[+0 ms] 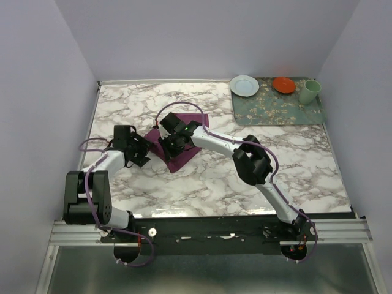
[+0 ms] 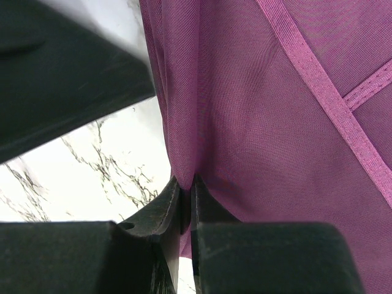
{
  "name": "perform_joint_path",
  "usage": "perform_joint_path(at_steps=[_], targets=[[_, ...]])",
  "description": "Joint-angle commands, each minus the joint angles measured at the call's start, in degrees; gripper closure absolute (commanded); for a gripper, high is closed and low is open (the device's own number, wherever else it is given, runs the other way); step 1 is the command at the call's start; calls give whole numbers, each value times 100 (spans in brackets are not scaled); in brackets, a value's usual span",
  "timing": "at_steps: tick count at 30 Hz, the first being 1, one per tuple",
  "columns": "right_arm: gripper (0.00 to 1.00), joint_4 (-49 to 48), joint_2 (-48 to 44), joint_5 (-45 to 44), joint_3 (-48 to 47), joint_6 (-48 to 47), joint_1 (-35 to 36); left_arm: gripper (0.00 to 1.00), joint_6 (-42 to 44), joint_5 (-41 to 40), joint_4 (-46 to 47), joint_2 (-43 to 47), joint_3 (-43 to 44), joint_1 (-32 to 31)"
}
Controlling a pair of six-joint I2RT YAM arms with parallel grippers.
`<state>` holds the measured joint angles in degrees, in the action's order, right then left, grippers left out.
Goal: Fold the napkin, place the utensils inside, and roll it up
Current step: Roll the napkin with the utensil
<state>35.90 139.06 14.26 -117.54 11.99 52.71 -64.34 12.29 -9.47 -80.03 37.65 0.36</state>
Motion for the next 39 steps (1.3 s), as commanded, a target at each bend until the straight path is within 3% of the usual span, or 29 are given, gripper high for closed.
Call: perform_joint_path(at_steps=[1, 7, 16, 26, 33, 39], targets=[[96, 558, 323, -55, 117, -100, 47, 26, 123, 203, 87, -635, 400, 8], [96, 550, 358, -20, 73, -127, 46, 31, 272, 150, 271, -899, 497, 8], [97, 629, 376, -29, -32, -197, 47, 48, 273, -78, 183, -962, 427, 8], [96, 611, 314, 103, -24, -521, 47, 84, 457, -166, -98, -1199, 823, -1], [87, 602, 130, 68, -59, -575, 55, 100, 484, -236, -388, -1305, 920, -10], [71, 751, -81, -238, -199, -478, 73, 100, 422, -140, -643, -1340, 1043, -1]])
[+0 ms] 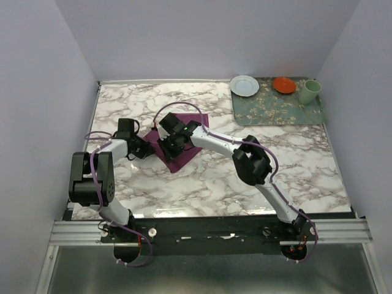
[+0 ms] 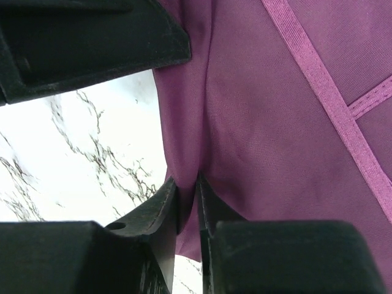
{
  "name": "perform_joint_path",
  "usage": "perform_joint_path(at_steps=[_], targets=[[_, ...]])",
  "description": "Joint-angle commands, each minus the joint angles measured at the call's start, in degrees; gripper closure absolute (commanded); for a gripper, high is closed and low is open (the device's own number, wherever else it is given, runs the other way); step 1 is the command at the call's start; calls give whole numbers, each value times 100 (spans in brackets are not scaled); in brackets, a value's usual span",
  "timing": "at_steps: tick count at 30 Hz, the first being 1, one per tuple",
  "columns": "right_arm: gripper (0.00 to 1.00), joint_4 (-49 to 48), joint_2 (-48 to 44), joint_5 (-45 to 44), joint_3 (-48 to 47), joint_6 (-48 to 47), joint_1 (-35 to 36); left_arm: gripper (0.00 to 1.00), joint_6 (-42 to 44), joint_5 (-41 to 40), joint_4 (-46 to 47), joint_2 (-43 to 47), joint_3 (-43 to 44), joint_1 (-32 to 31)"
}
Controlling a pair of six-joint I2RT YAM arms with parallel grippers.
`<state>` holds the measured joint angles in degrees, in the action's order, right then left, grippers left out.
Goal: Fold the napkin, place the utensils inside, and roll it up
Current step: Roll the napkin with the utensil
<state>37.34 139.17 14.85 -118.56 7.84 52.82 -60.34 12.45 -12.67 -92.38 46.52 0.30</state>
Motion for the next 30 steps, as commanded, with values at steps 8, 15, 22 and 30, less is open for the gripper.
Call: perform_joint_path(at_steps=[8, 15, 22, 30], targets=[[46, 748, -321, -685, -404, 7, 167, 100, -66, -173, -676, -131, 366, -3], [39, 748, -180, -1054, -659, -89, 360, 100, -127, -234, -755, -114, 375, -3], [38, 599, 39, -1450, -773, -151, 563, 100, -154, -234, -772, -149, 401, -12], [38, 581, 329, -1615, -818, -151, 616, 100, -171, -216, -772, -158, 410, -3]])
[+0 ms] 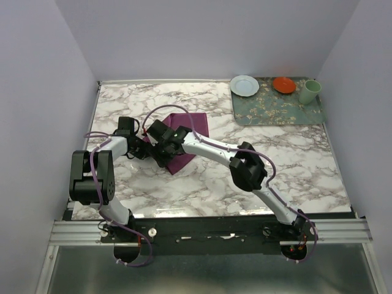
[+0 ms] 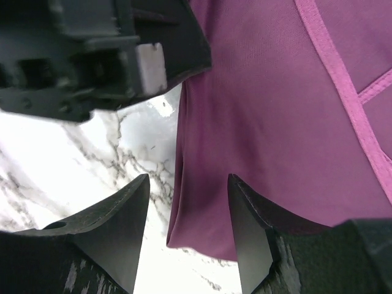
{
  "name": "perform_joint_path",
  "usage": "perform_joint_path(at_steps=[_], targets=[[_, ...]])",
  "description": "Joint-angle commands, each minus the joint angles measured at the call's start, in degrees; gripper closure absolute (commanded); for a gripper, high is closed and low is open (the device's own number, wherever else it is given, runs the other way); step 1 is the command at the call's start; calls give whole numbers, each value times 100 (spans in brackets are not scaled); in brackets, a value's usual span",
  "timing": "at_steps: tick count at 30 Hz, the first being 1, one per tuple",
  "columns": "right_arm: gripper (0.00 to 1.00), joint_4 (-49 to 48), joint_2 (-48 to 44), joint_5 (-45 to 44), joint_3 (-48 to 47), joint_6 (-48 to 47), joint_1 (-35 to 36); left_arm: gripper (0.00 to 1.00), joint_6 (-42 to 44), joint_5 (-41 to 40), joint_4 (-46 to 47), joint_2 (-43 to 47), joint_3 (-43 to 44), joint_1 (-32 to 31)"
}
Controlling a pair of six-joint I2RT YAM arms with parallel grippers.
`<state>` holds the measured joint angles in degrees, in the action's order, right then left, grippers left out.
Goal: Fold the napkin, place the utensils inside, and roll it up
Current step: Roll the napkin with the utensil
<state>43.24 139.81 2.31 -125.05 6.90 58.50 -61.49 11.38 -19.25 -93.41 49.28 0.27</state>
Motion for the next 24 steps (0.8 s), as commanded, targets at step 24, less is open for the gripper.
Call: perform_joint_path(at_steps=[24], targets=[[55, 484, 978, -1733, 130, 295, 452, 100, -143, -188, -97, 42, -76, -10]])
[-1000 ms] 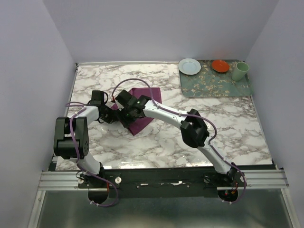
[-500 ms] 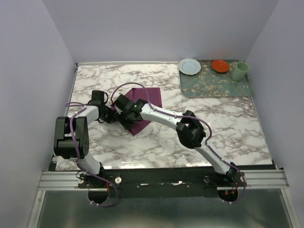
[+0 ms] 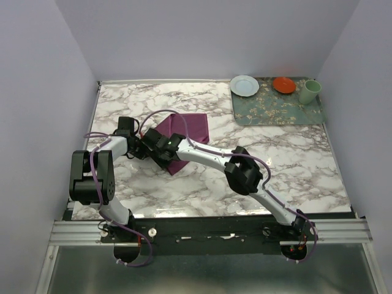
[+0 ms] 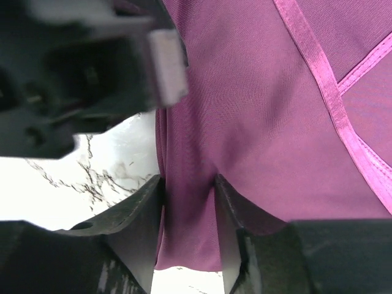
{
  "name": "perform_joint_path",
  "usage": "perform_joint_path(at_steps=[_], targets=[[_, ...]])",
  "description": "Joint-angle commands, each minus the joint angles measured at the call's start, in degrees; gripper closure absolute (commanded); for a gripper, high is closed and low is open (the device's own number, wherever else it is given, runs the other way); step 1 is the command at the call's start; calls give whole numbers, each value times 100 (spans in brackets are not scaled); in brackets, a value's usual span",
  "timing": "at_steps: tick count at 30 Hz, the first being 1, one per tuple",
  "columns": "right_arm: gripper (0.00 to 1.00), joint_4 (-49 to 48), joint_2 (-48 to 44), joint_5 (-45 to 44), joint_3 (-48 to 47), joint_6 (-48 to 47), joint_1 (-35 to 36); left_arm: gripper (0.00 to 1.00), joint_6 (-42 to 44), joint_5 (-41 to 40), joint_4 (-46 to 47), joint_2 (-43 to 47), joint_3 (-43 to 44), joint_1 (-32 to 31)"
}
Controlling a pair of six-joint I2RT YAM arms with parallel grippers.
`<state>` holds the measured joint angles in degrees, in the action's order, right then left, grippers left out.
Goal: Fold the napkin, place the utensils inside, and roll it up
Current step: Roll the napkin with the utensil
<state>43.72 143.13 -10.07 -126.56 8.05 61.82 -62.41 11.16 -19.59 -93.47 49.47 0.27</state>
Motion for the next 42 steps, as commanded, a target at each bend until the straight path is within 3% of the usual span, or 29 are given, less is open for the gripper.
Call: perform_joint_path(at_steps=[1, 5, 8, 11, 15, 22, 32, 38, 42], targets=[[57, 392, 637, -496, 368, 196, 120, 100, -43, -167, -19, 92, -148, -10], [60, 198, 619, -593, 685, 267, 155, 99, -69, -53, 201, 154, -437, 95], [65, 189, 655, -681, 721, 319, 181, 86, -52, 176, 465, 206, -614, 219], [67, 154, 699, -716, 791, 328, 181, 66, 36, 246, 588, 303, -728, 359], [72, 163, 743, -584, 765, 276, 181, 53, 291, 229, 492, 487, -711, 587], [83, -224, 391, 897, 1230, 372, -178, 42, 686, -473, -35, 1426, -711, 702], [99, -619, 242, 3396, 1476, 592, -777, 41, 1258, -413, -282, 1999, -851, 711], [99, -1111, 119, 4582, 1925, 750, -1163, 41, 1407, 279, -317, 1675, -852, 711], [99, -1191, 233, 5023, 1828, 750, -1251, 41, 1056, 676, -81, 1543, -966, 632]])
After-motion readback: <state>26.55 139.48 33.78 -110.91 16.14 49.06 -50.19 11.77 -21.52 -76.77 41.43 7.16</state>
